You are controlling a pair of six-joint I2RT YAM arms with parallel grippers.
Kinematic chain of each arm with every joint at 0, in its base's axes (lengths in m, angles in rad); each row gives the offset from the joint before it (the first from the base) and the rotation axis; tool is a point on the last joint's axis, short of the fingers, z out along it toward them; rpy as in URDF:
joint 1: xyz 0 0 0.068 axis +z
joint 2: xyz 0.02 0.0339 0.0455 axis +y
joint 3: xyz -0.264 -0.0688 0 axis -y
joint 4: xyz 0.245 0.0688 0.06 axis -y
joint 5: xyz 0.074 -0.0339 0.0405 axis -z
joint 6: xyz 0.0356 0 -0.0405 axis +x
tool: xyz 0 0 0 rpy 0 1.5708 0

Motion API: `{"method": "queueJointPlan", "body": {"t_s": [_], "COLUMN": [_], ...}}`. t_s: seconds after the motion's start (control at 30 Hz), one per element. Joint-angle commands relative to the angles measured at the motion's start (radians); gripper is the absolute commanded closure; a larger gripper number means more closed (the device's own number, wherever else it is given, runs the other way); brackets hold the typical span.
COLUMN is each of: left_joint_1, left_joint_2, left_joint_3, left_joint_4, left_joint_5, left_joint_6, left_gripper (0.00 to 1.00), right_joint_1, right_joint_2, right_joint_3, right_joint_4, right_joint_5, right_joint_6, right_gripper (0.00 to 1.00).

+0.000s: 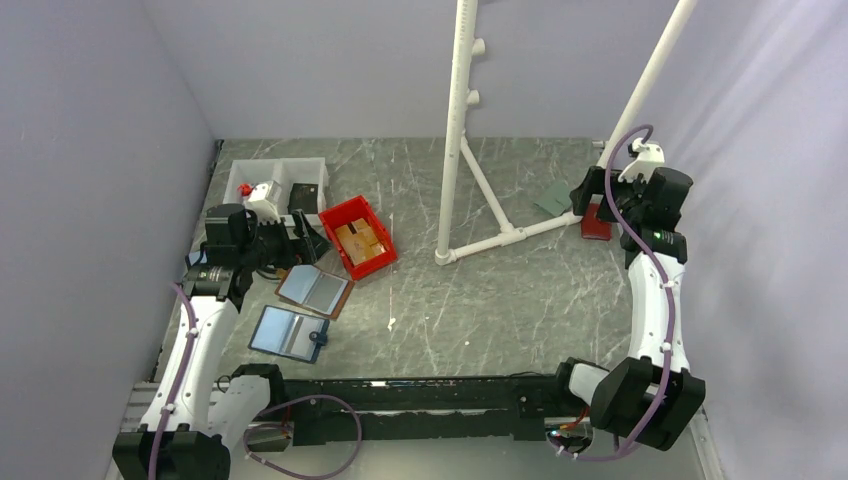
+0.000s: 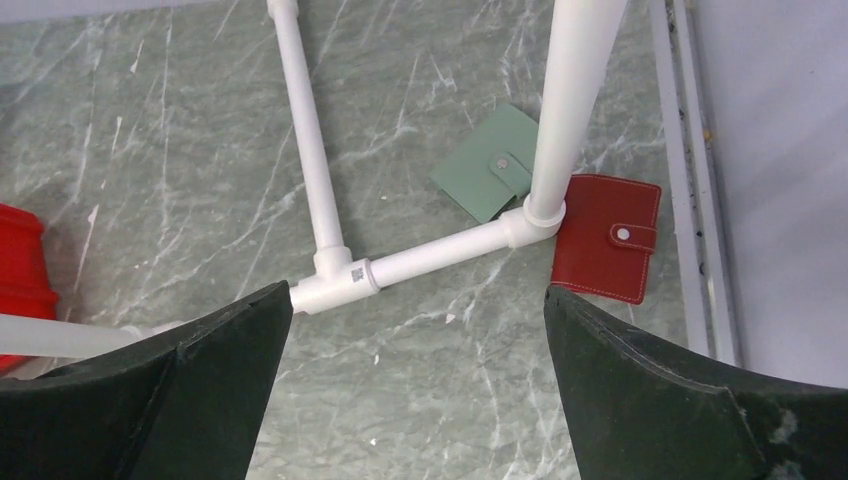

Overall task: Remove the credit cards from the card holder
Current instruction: Pick up the card holder from the center of the board.

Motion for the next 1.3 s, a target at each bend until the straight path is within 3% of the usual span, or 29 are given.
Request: {"method": "queueJointPlan", "body": {"t_s": [0.0,0.2,0.33,0.4,0.53,0.73,0.83,0.93,1.27], "left_joint_1": [-0.001,-0.001,-0.001,-0.001,-0.001,-0.001,0.000,0.003,0.015], "left_joint_2": [-0.027,-0.030,-0.031,-0.030,-0.028,-0.022,-0.015,-0.008,0.000], "left_joint_3": [0.000,0.002,-0.001,0.000,0.000,-0.001,0.000,-0.001,-0.004], "left_joint_4": [-0.003,-0.003,-0.001,-0.002,-0.002,0.000,0.000,0.004,0.015], "left_joint_5": [-0.026,-0.023,-0.022,-0.024,-0.026,-0.029,-0.029,-0.024,-0.005], "left_joint_6": [0.029,0.030,0.028,0.029,0.031,0.033,0.034,0.034,0.031], "left_gripper": [0.06,0.03,0.01,0.01,0.00,0.01,0.01,0.01,0.01], "right_joint_1": [0.000,0.052,0.156,0.228,0.322,0.381,0.395,0.405,0.410], "right_joint_2": [-0.010,0.044,0.129,0.195,0.374,0.620,0.720,0.797,0.957], "right_joint_3": [0.034,0.056,0.098,0.145,0.259,0.391,0.467,0.532,0.570], "right_joint_4": [0.030,0.008,-0.121,-0.203,-0.259,-0.229,-0.230,-0.266,-0.220], "right_joint_5": [-0.004,-0.031,-0.055,0.013,0.246,0.476,0.541,0.565,0.644], "right_joint_6": [0.050,-0.089,-0.380,-0.532,-0.668,-0.740,-0.734,-0.731,-0.739], "right_gripper": [0.00,0.00,0.00,0.00,0.00,0.02,0.10,0.20,0.30]}}
